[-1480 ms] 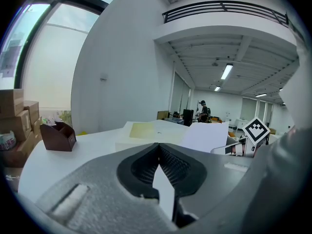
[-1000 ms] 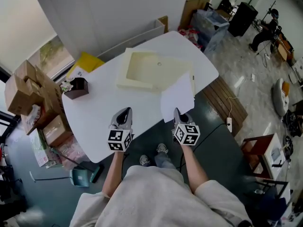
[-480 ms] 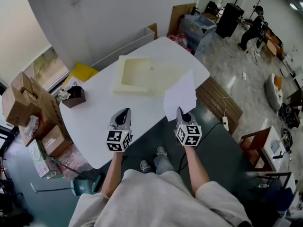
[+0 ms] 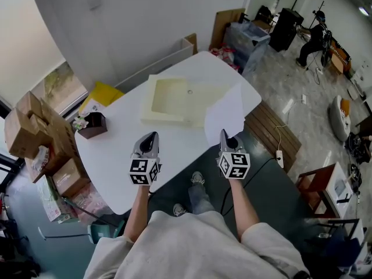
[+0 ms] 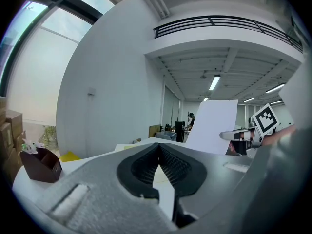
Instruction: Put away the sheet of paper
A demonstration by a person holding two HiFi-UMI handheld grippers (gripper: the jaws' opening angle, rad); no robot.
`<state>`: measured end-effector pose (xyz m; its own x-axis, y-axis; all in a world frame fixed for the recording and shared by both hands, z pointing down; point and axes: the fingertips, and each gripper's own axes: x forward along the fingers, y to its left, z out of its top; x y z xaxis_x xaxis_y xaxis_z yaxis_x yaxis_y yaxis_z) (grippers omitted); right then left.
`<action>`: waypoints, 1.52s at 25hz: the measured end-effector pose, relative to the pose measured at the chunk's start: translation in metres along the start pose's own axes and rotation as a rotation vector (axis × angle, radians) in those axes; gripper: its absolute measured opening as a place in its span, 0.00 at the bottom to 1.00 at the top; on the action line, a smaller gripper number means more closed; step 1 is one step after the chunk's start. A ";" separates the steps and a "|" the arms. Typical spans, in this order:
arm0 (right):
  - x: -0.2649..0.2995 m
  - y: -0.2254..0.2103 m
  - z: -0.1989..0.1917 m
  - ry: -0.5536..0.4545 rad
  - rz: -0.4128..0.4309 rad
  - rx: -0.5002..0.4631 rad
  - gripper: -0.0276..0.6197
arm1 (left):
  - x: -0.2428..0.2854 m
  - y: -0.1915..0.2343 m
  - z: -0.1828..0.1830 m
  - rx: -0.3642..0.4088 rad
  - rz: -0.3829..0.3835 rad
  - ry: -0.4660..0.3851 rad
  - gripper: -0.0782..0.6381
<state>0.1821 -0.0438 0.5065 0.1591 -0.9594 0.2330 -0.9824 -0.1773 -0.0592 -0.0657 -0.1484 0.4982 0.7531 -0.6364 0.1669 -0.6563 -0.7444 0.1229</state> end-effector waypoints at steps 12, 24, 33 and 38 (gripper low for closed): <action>0.103 -0.031 0.034 -0.016 0.108 -0.042 0.05 | 0.075 0.037 0.003 -0.014 0.122 0.044 0.12; 0.177 -0.037 0.071 -0.041 0.272 -0.048 0.05 | 0.118 0.056 0.011 -0.026 0.242 0.055 0.12; 0.209 -0.023 0.065 -0.018 0.358 -0.015 0.05 | 0.134 0.066 0.000 -0.040 0.272 0.083 0.12; 0.218 -0.017 0.043 0.034 0.386 -0.003 0.05 | 0.141 0.069 -0.009 -0.049 0.275 0.099 0.12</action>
<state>0.2381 -0.2598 0.5167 -0.2253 -0.9477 0.2259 -0.9697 0.1956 -0.1463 -0.0050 -0.2878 0.5395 0.5400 -0.7883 0.2948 -0.8384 -0.5345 0.1064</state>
